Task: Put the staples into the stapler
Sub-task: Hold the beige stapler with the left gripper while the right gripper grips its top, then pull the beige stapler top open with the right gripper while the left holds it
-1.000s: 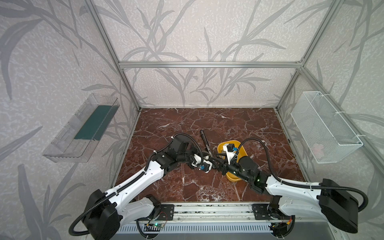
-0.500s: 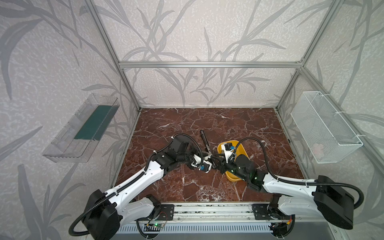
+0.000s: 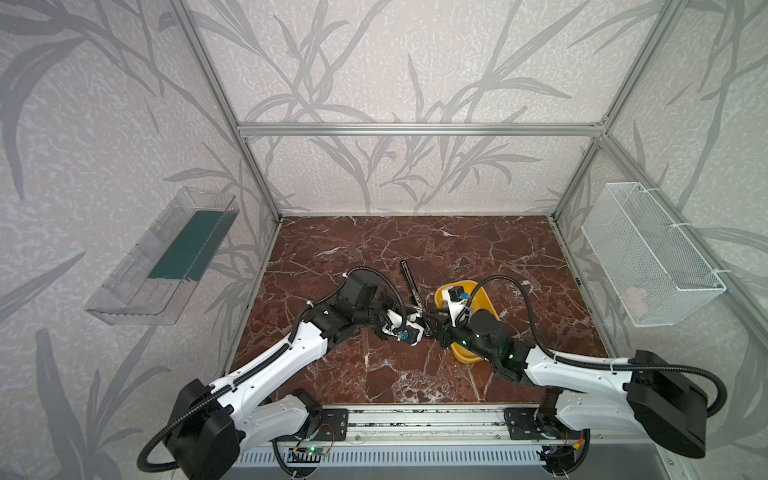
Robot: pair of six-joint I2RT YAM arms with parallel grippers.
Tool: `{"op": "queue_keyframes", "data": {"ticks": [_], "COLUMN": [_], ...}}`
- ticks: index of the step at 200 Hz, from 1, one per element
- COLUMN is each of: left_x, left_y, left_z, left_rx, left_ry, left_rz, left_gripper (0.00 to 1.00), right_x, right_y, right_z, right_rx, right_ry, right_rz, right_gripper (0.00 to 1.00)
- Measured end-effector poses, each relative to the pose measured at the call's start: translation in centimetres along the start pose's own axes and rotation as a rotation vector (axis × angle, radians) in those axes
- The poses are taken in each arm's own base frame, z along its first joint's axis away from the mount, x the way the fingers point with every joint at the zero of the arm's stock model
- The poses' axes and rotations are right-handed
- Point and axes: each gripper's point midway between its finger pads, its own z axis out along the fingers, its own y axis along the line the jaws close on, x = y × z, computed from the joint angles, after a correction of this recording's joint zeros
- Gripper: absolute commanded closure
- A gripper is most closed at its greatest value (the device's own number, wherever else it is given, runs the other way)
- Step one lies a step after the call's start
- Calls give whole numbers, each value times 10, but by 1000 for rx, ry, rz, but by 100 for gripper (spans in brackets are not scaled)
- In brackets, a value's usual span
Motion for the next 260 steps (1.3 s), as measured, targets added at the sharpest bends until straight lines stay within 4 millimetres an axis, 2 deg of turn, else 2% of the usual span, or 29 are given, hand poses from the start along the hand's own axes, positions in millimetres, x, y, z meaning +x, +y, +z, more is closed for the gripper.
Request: {"op": "queue_keyframes", "data": {"ticks": [71, 108, 134, 186, 260], "left_x": [0, -1, -2, -3, 8], "left_y": [0, 0, -1, -2, -5], "left_z": [0, 0, 0, 0, -1], "left_rx": [1, 2, 3, 9, 19], "left_ry": [0, -2, -10, -17, 35], "left_rz": [-8, -7, -7, -9, -32], "left_gripper": [100, 100, 100, 100, 100], "right_x": [-1, -17, -24, -15, -4], "right_y": [2, 17, 23, 18, 7], "right_z": [-2, -11, -14, -11, 3], "right_rx": [-11, -76, -107, -83, -12], "right_ry": [0, -46, -69, -34, 34], "right_rz": [-11, -29, -37, -42, -36], "right_gripper": [62, 51, 48, 47, 49]}}
